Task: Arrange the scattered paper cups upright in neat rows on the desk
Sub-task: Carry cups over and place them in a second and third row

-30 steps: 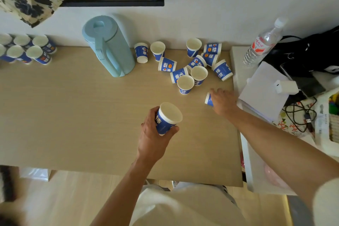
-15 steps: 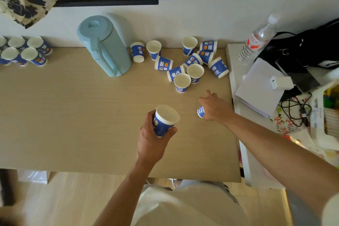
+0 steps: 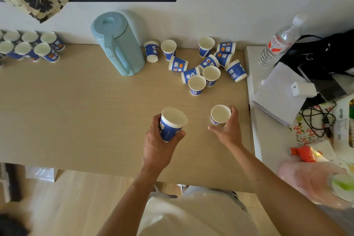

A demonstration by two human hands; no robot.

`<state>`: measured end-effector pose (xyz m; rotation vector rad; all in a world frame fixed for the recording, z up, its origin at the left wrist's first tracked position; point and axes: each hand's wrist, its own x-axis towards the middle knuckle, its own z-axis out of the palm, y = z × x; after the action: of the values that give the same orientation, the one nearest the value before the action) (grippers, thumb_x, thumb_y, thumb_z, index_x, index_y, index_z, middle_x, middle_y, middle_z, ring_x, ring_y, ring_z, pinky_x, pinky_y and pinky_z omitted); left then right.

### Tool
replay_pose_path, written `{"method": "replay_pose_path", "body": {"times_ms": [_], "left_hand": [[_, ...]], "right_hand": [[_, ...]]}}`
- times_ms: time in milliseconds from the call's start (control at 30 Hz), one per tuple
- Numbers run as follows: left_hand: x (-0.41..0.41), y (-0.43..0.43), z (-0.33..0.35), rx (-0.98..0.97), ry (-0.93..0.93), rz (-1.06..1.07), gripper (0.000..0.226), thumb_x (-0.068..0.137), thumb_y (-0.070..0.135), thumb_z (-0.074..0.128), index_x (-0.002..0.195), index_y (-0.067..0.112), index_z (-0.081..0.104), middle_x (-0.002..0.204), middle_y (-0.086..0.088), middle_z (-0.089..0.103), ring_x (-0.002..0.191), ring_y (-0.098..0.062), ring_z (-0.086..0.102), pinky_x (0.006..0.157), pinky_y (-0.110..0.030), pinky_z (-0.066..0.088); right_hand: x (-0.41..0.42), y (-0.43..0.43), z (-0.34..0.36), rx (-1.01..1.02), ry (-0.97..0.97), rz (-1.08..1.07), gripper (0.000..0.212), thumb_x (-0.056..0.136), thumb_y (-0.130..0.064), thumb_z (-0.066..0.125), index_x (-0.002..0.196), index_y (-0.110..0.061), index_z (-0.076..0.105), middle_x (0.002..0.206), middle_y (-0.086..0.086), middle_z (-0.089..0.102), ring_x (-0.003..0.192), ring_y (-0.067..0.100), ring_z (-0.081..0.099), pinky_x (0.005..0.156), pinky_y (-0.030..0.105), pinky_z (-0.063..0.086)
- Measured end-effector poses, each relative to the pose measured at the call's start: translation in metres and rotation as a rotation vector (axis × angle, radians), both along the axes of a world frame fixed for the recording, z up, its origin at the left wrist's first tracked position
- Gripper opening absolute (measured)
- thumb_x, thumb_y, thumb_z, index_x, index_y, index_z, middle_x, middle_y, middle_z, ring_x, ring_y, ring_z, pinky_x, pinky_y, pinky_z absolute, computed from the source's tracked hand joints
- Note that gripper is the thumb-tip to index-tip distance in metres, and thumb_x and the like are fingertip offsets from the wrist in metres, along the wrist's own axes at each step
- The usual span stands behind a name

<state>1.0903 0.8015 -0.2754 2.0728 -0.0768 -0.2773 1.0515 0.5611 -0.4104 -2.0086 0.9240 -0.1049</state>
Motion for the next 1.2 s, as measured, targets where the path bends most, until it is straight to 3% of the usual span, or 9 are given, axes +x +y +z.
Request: {"method": "replay_pose_path", "body": {"times_ms": [200,300,367,467,533,733,867,1000,1200], "left_hand": [[-0.006,0.019,0.005,0.010,0.015,0.059,0.052,0.074,0.028,0.088,0.114,0.034,0.055,0.090,0.031,0.067,0.083,0.011,0.063,0.063,-0.003,0.044],[-0.008,0.031,0.009,-0.006,0.008,0.090,0.049,0.075,0.027,0.087,0.112,0.033,0.056,0.090,0.034,0.066,0.081,0.011,0.063,0.062,-0.003,0.043],[-0.008,0.041,0.012,-0.026,0.003,0.109,0.046,0.075,0.027,0.086,0.111,0.032,0.058,0.093,0.030,0.067,0.082,0.008,0.064,0.064,-0.004,0.045],[-0.004,0.063,0.021,-0.053,-0.023,0.157,0.045,0.074,0.028,0.087,0.110,0.031,0.060,0.098,0.013,0.067,0.082,0.005,0.064,0.065,-0.008,0.046],[0.002,0.082,0.028,-0.059,-0.054,0.194,0.041,0.073,0.028,0.087,0.103,0.031,0.060,0.096,0.008,0.063,0.076,0.004,0.061,0.062,-0.008,0.044],[0.006,0.171,0.055,-0.124,-0.163,0.321,0.042,0.075,0.035,0.085,0.111,0.030,0.063,0.089,0.011,0.069,0.072,-0.001,0.058,0.060,-0.008,0.043],[-0.003,0.242,0.069,-0.184,-0.229,0.384,0.047,0.077,0.029,0.086,0.116,0.028,0.062,0.098,0.010,0.071,0.084,-0.004,0.061,0.067,-0.007,0.043],[-0.013,0.309,0.078,-0.200,-0.272,0.413,0.048,0.076,0.025,0.088,0.115,0.030,0.060,0.103,0.015,0.071,0.094,0.001,0.062,0.074,-0.005,0.043],[-0.009,0.398,0.086,-0.189,-0.273,0.473,0.052,0.075,0.027,0.087,0.120,0.029,0.061,0.107,0.016,0.070,0.100,-0.005,0.065,0.086,-0.028,0.054]], "right_hand": [[0.007,0.009,-0.012,0.100,-0.148,-0.124,0.074,0.065,-0.021,0.094,0.126,-0.015,0.052,0.117,0.005,0.065,0.104,0.027,0.064,0.087,0.025,0.050],[0.012,0.013,-0.007,0.111,-0.176,-0.098,0.067,0.066,-0.023,0.093,0.120,-0.016,0.055,0.112,0.004,0.067,0.097,0.025,0.066,0.071,0.003,0.043],[0.016,0.021,0.005,0.118,-0.201,-0.065,0.065,0.066,-0.023,0.093,0.119,-0.018,0.056,0.111,0.000,0.068,0.098,0.021,0.066,0.074,0.007,0.046],[0.022,0.051,0.030,0.164,-0.292,0.021,0.058,0.067,-0.020,0.092,0.115,-0.022,0.060,0.107,-0.004,0.070,0.098,0.018,0.067,0.088,0.035,0.056],[0.029,0.080,0.052,0.234,-0.361,0.084,0.054,0.069,-0.019,0.091,0.115,-0.025,0.063,0.106,-0.004,0.072,0.100,0.021,0.068,0.091,0.043,0.056],[0.049,0.188,0.121,0.320,-0.536,0.299,0.055,0.072,-0.015,0.087,0.122,-0.018,0.063,0.112,-0.001,0.072,0.104,0.023,0.068,0.095,0.043,0.056],[0.052,0.271,0.161,0.405,-0.618,0.352,0.064,0.064,-0.031,0.087,0.120,-0.022,0.056,0.114,-0.009,0.069,0.104,0.012,0.068,0.088,0.024,0.055],[0.054,0.345,0.183,0.453,-0.645,0.410,0.062,0.063,-0.032,0.087,0.116,-0.026,0.056,0.109,-0.017,0.070,0.098,0.004,0.069,0.082,0.016,0.053],[0.061,0.438,0.192,0.493,-0.648,0.443,0.061,0.063,-0.033,0.087,0.116,-0.028,0.058,0.116,-0.005,0.069,0.107,0.018,0.068,0.093,0.035,0.054]]}}
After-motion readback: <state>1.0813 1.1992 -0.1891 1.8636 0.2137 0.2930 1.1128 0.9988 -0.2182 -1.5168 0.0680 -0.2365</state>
